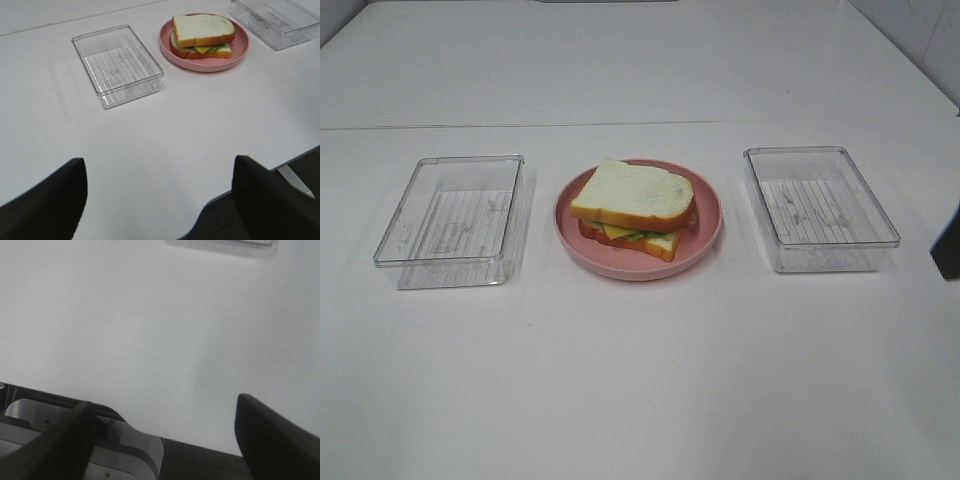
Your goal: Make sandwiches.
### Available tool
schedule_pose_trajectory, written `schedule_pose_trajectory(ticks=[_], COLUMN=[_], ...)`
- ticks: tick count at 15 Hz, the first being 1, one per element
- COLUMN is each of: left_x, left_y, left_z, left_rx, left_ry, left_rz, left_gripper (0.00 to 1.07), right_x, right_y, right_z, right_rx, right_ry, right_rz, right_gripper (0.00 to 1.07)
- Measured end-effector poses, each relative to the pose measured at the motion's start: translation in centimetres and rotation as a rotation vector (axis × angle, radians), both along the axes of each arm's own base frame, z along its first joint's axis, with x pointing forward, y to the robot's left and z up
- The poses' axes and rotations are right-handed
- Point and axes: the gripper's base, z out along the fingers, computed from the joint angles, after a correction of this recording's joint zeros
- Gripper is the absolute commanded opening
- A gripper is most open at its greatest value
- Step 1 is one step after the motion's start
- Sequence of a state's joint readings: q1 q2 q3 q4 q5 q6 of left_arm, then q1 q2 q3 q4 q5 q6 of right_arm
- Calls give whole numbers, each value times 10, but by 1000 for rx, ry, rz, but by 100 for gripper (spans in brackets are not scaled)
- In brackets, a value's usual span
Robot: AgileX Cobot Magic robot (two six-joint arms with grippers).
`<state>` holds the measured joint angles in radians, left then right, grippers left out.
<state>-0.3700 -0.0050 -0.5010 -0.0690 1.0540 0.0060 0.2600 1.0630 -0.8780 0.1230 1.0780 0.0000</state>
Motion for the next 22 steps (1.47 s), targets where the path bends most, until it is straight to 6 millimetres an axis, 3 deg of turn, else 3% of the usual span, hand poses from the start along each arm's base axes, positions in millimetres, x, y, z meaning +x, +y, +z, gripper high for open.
schedule_pose_trajectory(ticks=[6, 11, 15, 22], left_x=[0, 0, 0, 0], left_y=[0, 0, 0, 0], left_z=[0, 0, 0, 0], left_rx=[0, 15, 16, 17], left_ry=[0, -7, -8, -8], left_rz=[0, -9, -11, -11], left_gripper=[76, 76, 76, 76], right_x=[-95, -140, -154, -154], right_y=[-25, -35, -39, -39], right_z=[-43, -29, -28, -28], right_rx=[28, 89, 73, 73], right_ry=[-71, -395, -530, -531], right_rz=[2, 82, 145, 145], right_gripper=[72, 72, 72, 72])
